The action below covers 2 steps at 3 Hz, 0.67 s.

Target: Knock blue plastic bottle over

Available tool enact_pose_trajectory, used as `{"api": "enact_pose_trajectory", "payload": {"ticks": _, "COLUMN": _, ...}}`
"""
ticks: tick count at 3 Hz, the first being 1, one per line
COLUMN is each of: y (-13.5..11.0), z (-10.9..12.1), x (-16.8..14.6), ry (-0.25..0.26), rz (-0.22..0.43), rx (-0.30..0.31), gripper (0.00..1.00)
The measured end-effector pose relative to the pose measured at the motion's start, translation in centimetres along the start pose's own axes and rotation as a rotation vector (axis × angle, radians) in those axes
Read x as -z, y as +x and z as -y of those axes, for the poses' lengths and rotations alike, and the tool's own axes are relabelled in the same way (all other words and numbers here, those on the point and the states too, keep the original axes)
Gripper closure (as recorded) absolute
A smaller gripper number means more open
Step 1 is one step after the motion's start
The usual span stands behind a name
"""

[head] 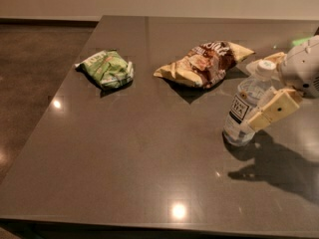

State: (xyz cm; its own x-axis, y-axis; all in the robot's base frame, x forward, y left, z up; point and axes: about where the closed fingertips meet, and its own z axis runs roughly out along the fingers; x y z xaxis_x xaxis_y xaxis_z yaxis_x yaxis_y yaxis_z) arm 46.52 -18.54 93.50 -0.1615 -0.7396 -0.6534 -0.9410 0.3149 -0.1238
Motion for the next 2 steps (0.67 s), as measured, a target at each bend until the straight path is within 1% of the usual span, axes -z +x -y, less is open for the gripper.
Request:
{"api": "enact_pose_trajectory", "payload": {"ticks": 1, "y": 0.0, "z": 0.22, "x": -0.17, "ry": -0.007, "rz": 0.016, "rx": -0.009, "gripper": 0.36}}
{"api": "enact_pose_trajectory", "payload": {"ticks": 2, "y": -0.82, "z": 0.36, "x": 0.1, "ry": -0.031, "rz": 0.0, "rx": -0.003, "gripper": 0.61}}
